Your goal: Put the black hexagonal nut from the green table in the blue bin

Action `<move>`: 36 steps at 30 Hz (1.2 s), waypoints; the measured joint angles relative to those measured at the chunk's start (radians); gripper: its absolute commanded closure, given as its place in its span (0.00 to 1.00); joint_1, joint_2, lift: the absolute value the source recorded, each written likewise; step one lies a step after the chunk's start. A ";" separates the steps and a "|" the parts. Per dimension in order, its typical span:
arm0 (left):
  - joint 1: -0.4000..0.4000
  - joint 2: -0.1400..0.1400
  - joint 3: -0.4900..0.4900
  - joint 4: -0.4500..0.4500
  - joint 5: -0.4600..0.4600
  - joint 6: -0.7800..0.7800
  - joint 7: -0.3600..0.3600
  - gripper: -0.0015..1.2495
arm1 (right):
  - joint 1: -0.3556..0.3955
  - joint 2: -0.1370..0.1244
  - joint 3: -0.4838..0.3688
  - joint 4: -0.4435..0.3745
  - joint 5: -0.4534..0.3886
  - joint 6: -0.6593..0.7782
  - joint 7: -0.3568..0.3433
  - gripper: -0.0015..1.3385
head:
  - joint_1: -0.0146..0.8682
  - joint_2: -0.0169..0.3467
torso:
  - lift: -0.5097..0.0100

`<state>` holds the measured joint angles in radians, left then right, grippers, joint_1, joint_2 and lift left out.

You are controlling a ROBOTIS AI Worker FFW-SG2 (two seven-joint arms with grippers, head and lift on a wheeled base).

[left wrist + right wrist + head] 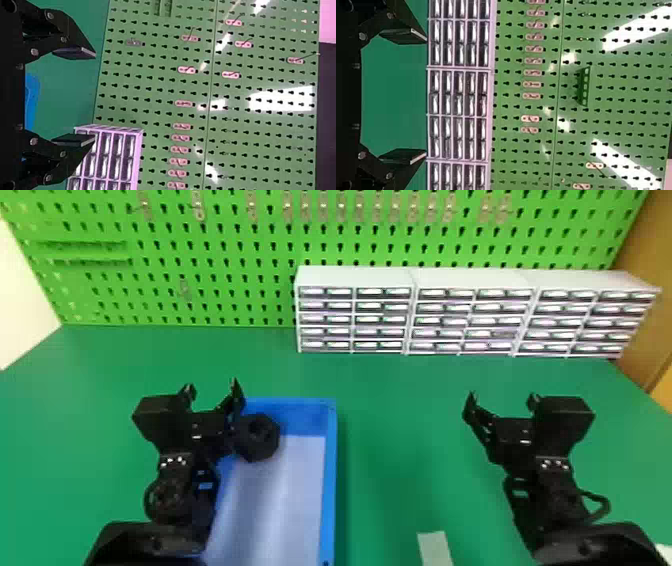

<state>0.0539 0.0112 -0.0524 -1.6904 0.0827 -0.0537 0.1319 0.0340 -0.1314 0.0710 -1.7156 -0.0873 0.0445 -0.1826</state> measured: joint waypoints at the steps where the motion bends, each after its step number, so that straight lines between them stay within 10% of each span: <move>1: 0.000 0.000 0.000 0.000 0.001 0.000 0.000 0.41 | 0.000 -0.001 0.001 0.000 -0.001 0.000 0.000 0.21 | 0.76 0.20 | 0.80; 36: 0.004 0.001 -0.005 0.000 0.009 0.000 0.000 0.41 | -0.009 -0.005 0.014 0.006 -0.004 0.000 0.000 0.21 | 0.76 0.20 | 0.80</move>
<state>0.0579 0.0121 -0.0569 -1.6905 0.0920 -0.0537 0.1319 0.0253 -0.1365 0.0854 -1.7100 -0.0918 0.0445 -0.1826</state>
